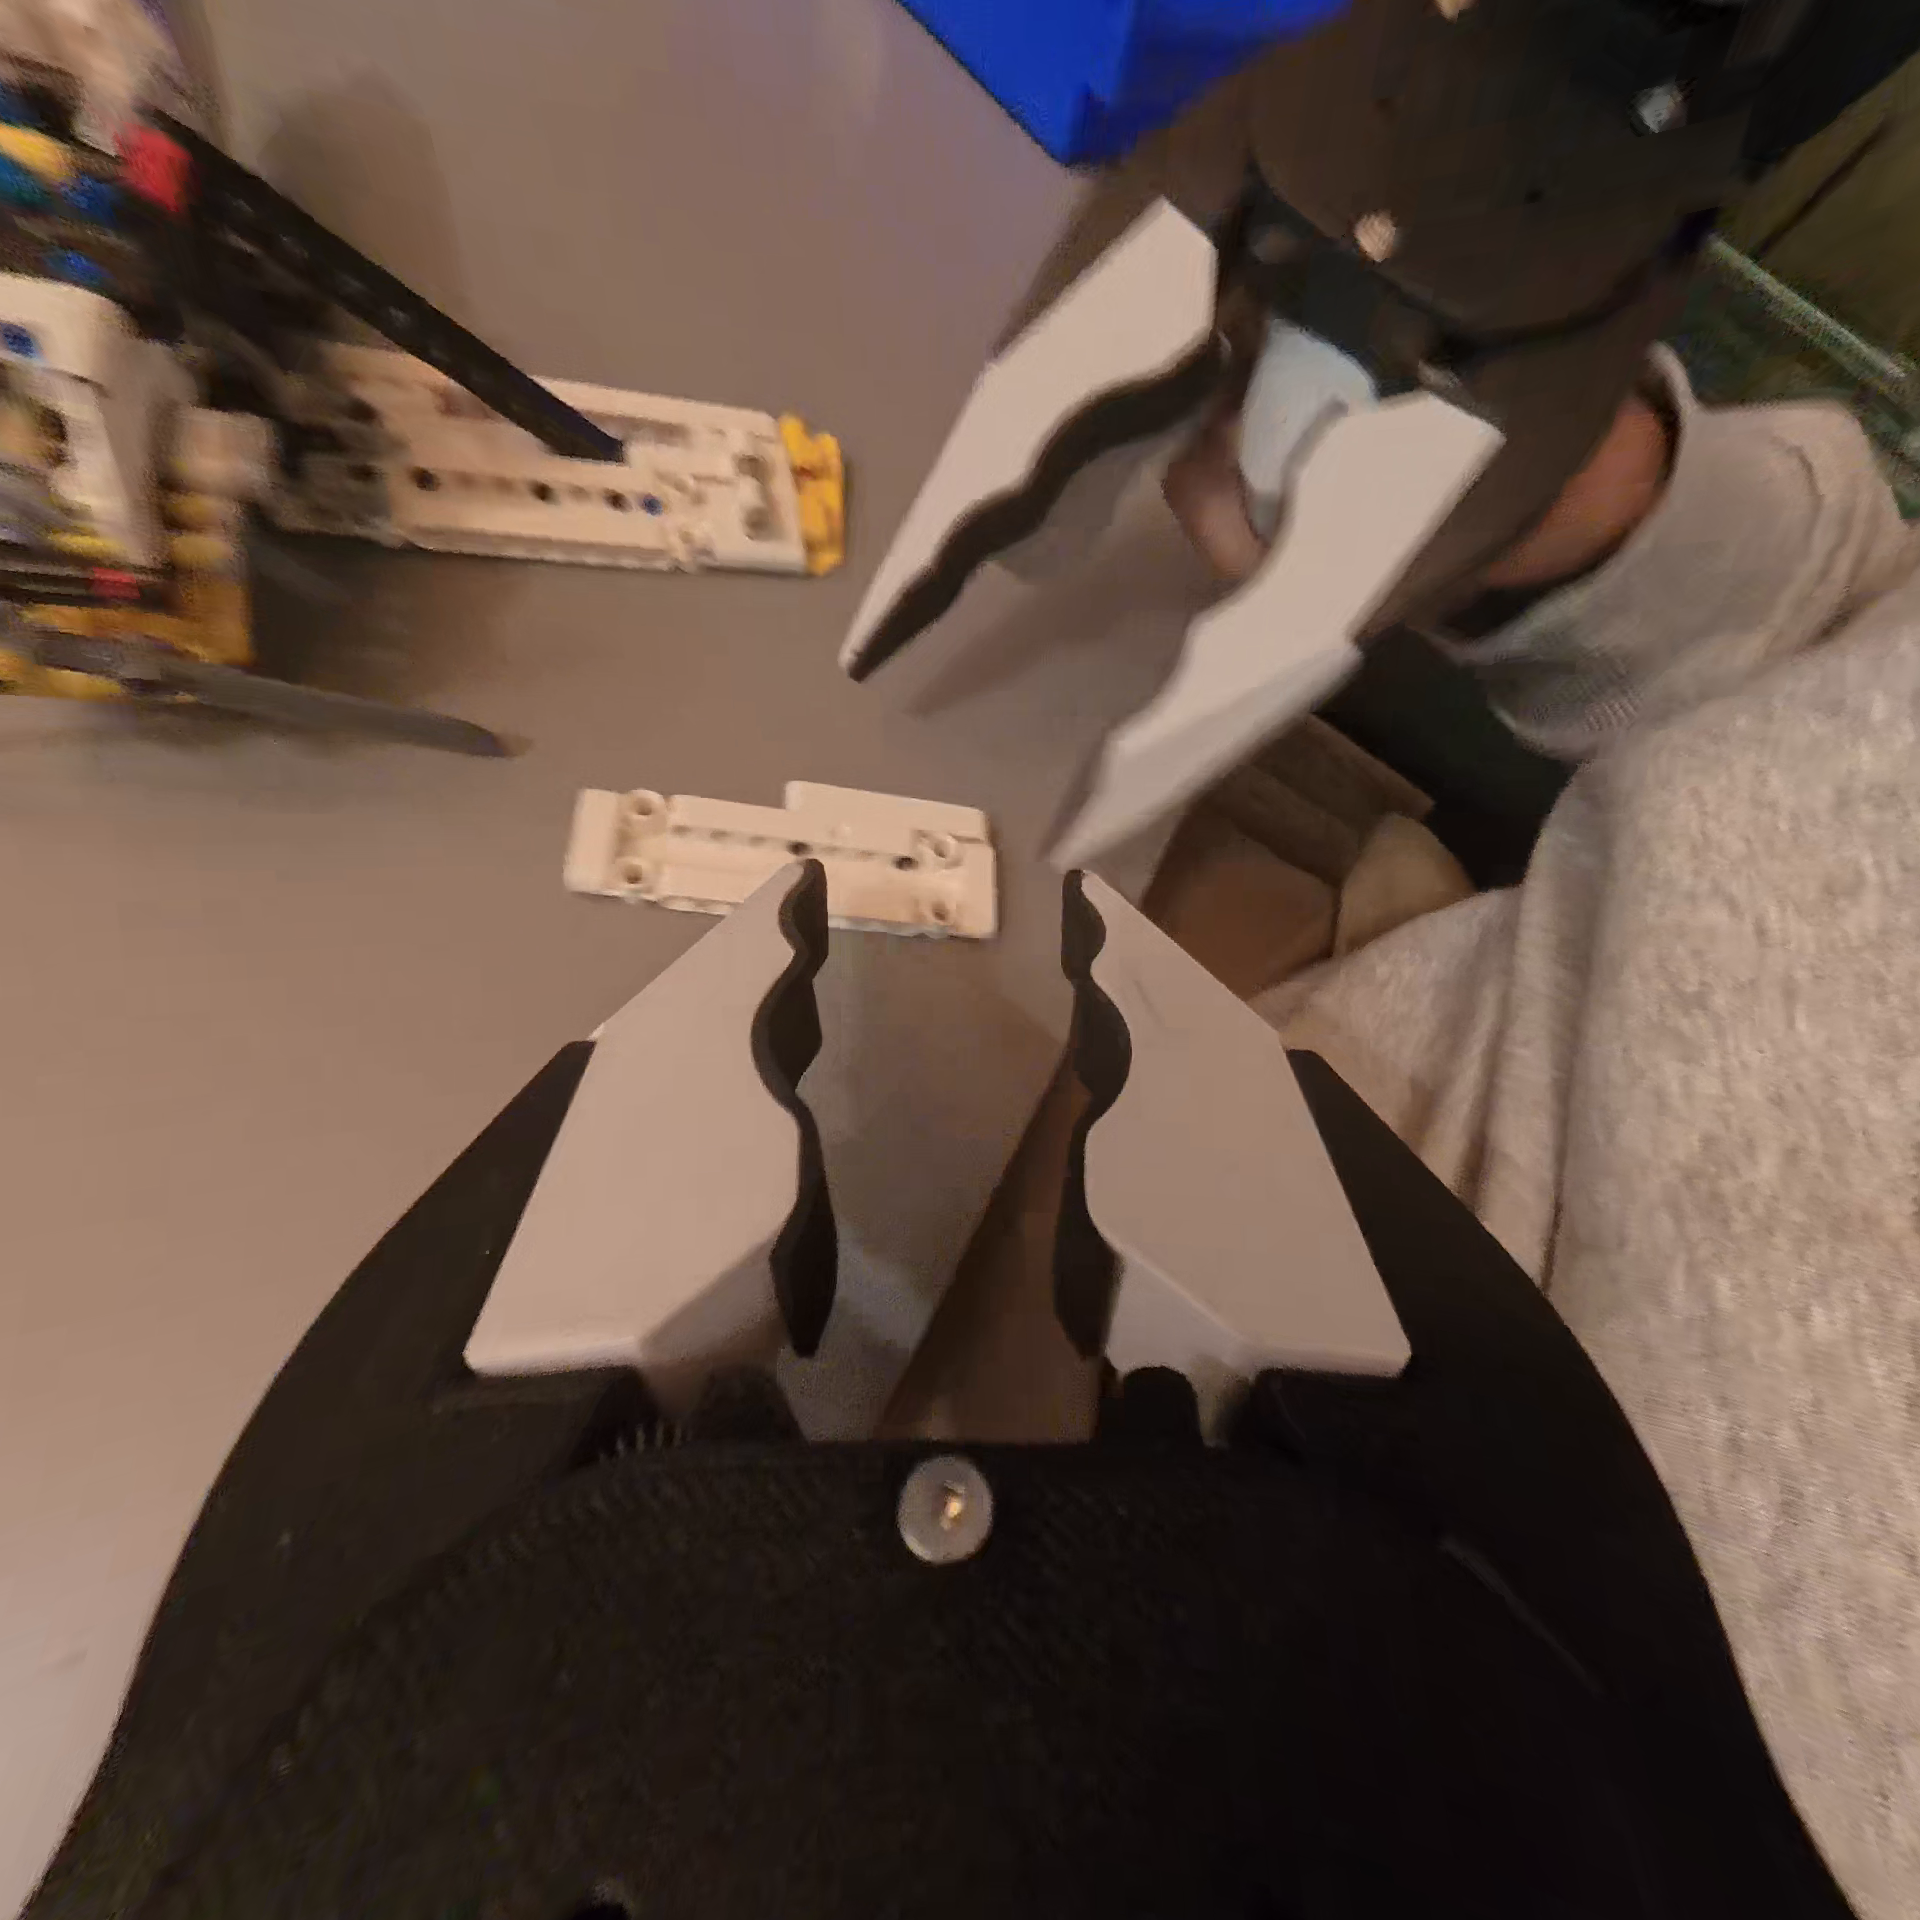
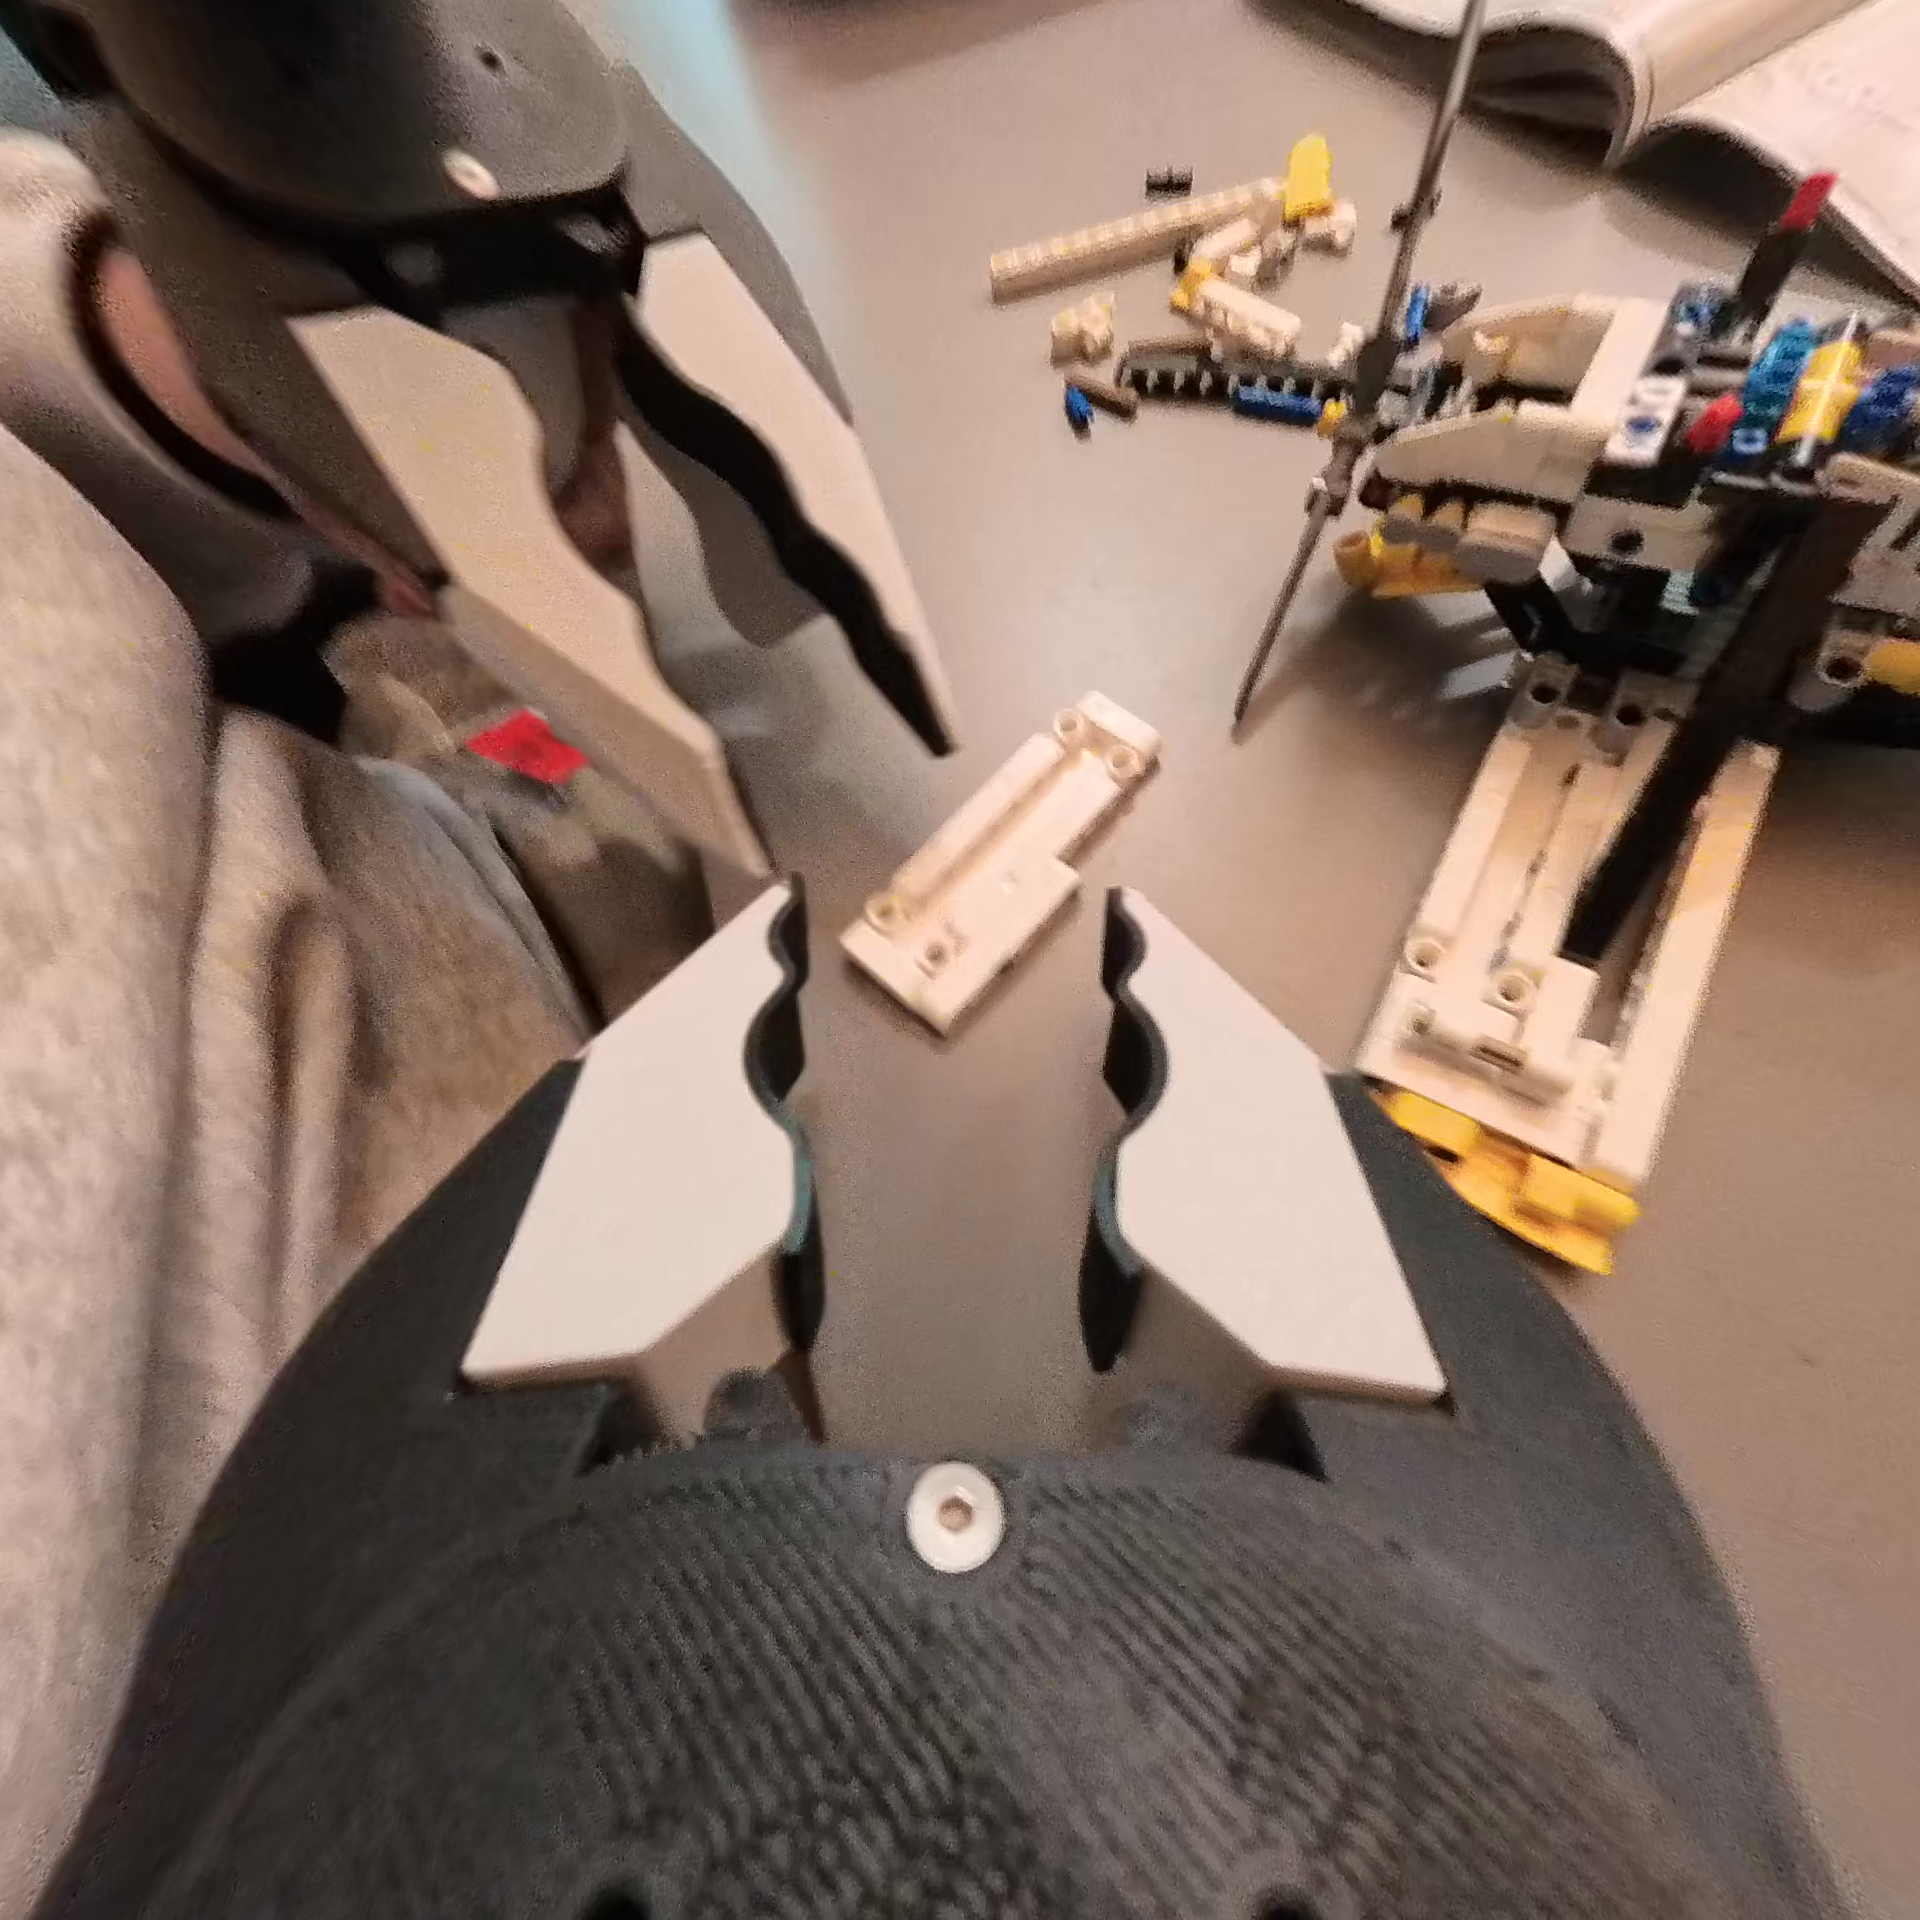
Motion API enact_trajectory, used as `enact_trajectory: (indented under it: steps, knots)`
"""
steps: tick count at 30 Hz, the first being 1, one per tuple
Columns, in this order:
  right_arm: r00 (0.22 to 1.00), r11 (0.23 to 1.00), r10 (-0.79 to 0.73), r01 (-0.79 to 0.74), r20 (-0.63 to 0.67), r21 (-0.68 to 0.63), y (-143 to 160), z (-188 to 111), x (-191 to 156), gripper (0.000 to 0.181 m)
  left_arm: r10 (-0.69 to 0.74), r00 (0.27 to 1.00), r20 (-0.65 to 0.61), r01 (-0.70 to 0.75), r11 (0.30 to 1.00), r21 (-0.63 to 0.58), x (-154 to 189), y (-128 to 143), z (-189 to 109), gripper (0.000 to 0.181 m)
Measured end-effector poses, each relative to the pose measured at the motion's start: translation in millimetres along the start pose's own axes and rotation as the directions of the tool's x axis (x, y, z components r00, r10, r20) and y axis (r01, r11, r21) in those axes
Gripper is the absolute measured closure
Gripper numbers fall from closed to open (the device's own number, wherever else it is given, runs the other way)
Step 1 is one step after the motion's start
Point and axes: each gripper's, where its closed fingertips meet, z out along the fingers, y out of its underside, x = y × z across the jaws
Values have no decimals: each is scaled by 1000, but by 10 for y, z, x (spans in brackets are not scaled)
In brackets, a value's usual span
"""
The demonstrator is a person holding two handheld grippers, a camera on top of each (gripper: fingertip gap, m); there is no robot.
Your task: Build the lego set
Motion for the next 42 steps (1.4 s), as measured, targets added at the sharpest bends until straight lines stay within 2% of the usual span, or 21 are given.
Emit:
enact_trajectory:
  steps: [3,6,8,11,16,19,22,24,28,30,32,33,37,42]
  knots:
    - [997,994,71,-68,-35,87,-134,110,-90,116,-31,995,93,24,997,70,-262,-135,-132,138]
    - [983,998,50,-45,-178,32,-67,198,14,114,-66,989,130,49,991,127,-410,-212,-246,138]
    - [973,999,50,-47,-227,15,-52,207,79,118,-84,987,134,63,986,154,-460,-231,-300,138]
    - [975,997,77,-76,-210,11,-49,253,71,124,-77,988,137,48,978,202,-488,-280,-380,139]
    - [970,995,51,-70,-239,-71,52,330,96,130,-23,980,200,-29,966,256,-559,-319,-499,140]
    - [971,993,28,-55,-237,-108,80,376,90,141,21,970,241,-94,951,294,-592,-327,-556,145]
    - [980,993,1,-25,-201,-119,57,412,71,143,36,962,271,-122,944,307,-645,-293,-614,155]
    - [984,992,-30,7,-174,-129,39,432,82,142,16,965,261,-97,949,299,-686,-253,-630,160]
    - [982,981,-135,114,-133,-157,-26,497,121,144,-45,980,191,-24,939,343,-726,-261,-705,158]
    - [961,959,-257,241,-99,-150,-85,553,122,149,-95,982,160,28,924,381,-771,-278,-757,154]
    - [936,938,-332,314,-119,-146,-136,592,192,151,-127,981,145,63,922,382,-810,-264,-764,143]
    - [934,939,-330,309,-138,-155,-149,599,249,151,-135,980,145,74,927,367,-823,-248,-744,139]
    - [966,970,-222,205,-133,-130,-167,607,305,129,-155,975,157,92,933,349,-860,-227,-716,138]
    - [984,988,-102,83,-149,-132,-88,559,278,123,-228,967,113,175,919,352,-926,-210,-711,137]
